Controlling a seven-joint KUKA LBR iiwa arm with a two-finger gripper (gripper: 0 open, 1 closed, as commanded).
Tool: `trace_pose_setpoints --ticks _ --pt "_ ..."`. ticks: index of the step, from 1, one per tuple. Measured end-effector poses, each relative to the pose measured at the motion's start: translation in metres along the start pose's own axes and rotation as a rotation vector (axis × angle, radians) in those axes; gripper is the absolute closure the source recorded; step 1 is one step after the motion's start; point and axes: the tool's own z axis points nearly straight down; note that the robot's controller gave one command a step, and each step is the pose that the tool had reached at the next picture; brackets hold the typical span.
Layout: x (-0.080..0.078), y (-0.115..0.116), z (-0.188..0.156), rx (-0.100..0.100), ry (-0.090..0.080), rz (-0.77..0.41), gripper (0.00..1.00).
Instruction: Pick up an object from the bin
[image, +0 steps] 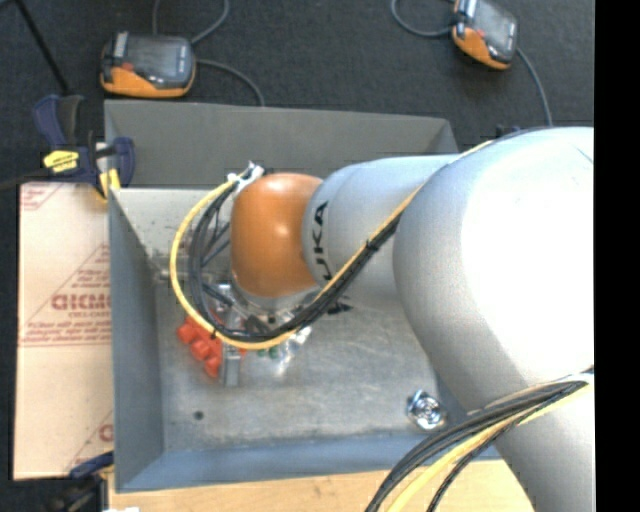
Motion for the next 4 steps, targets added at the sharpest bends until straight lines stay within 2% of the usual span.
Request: trace_pose_setpoints --ticks 1,2,3,4 --pt "-0.002 0.0 -0.004 -0.004 -0.006 0.003 1.0" --pt "-0.005 -0.003 -0.156 -0.002 -0.008 -0.015 1.0" --pt "-0.018 0.012 -0.09 0.003 0.006 0.37 1.0" --pt "-0.019 0.012 -0.093 0.002 0.002 0.369 0.0"
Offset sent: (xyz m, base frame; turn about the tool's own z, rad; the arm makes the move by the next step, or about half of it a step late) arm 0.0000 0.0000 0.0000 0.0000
